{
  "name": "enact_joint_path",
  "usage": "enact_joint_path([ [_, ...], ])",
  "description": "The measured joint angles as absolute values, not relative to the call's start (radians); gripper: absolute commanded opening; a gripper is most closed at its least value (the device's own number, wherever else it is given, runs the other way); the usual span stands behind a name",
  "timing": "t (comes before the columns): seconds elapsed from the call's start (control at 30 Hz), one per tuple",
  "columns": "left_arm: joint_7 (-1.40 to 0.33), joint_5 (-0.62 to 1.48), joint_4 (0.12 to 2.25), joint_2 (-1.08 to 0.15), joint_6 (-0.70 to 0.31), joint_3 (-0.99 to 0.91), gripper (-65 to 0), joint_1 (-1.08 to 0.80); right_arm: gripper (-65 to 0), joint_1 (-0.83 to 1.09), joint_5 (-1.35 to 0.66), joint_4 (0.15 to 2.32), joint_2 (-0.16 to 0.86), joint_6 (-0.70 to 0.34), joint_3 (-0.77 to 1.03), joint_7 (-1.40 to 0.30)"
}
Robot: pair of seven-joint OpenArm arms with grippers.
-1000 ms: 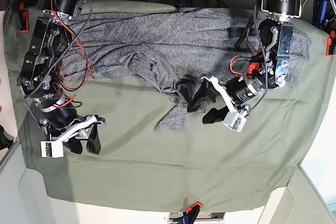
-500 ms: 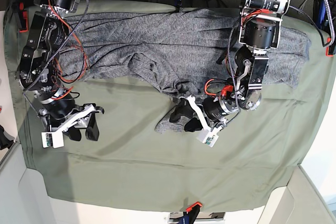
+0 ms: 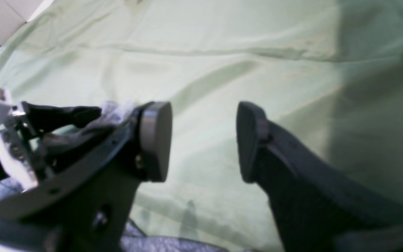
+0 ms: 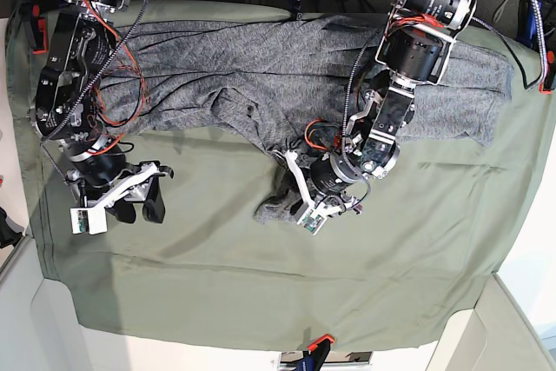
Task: Fold the T-shirt properly
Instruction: 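Drag the grasped sleeve with the left gripper toward the shirt's end, then hold the shirt end with the left gripper, right gripper parked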
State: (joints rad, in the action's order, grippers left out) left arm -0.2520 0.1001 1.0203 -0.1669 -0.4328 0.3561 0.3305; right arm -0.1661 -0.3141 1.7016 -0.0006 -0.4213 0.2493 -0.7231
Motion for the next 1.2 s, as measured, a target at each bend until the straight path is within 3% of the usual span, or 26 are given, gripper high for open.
enact_joint_path([
  [0.07, -0.258, 0.088, 1.034, -0.175, -0.430, 0.356, -60.4, 0.330, -34.9, -0.167, -0.314, 1.702, 0.000, -0.421, 0.249, -0.722],
  [0.23, -0.389, 0.092, 1.179, -0.221, -0.429, 0.357, -65.0, 0.315, -34.9, -0.166, -0.316, 1.702, -0.001, -0.422, 0.249, -0.723],
  [0.6, -0.514, 0.216, 1.649, -0.361, -0.435, 0.199, -65.0, 0.175, -34.9, -0.166, -0.316, 1.702, 0.000, -0.421, 0.249, -0.723],
  [1.13, -0.665, 0.496, 2.048, -0.402, -0.453, -0.406, -65.0, -0.293, -34.9, -0.166, -0.316, 1.702, 0.000, -0.422, 0.249, -0.719],
  [1.2, -0.673, 0.532, 2.058, -0.393, -0.479, -0.450, -65.0, -0.336, -37.9, -0.166, -0.315, 1.702, 0.000, -0.422, 0.250, -0.719],
])
